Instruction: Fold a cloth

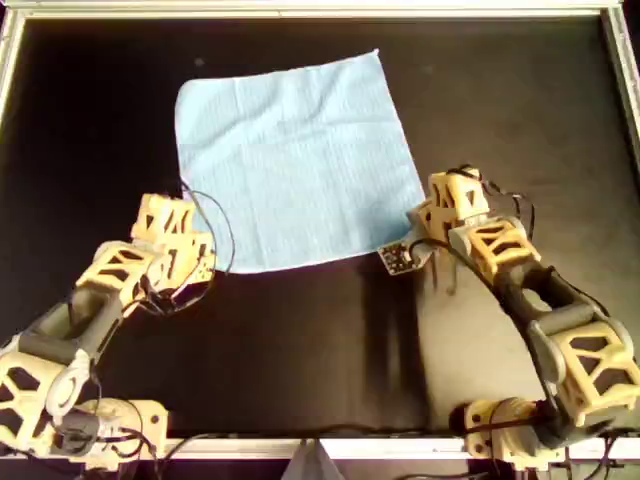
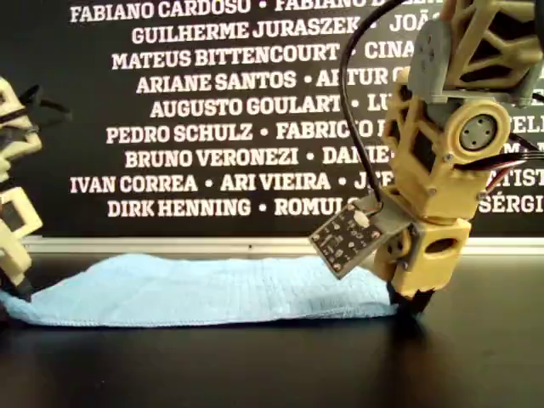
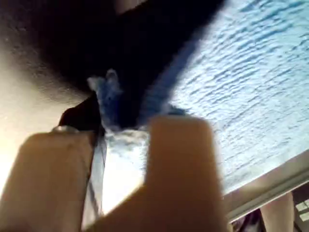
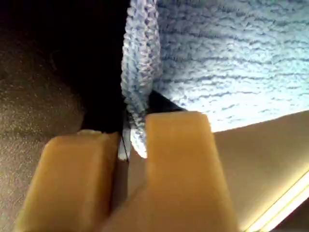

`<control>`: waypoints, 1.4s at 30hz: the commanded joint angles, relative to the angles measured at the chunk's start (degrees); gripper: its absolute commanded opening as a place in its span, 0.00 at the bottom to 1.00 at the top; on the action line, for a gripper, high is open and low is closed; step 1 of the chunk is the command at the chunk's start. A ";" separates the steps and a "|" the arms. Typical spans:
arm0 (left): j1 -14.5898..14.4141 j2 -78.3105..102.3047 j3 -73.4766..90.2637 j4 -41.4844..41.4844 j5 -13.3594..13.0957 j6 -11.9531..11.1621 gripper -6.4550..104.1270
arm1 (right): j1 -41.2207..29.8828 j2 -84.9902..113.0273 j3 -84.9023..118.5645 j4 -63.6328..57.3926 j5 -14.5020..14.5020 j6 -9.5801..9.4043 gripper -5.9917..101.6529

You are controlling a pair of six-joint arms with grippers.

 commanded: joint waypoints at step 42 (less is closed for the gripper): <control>-0.53 9.76 4.31 3.96 -1.05 10.11 0.05 | 0.00 38.58 31.64 -2.20 -0.09 6.77 0.04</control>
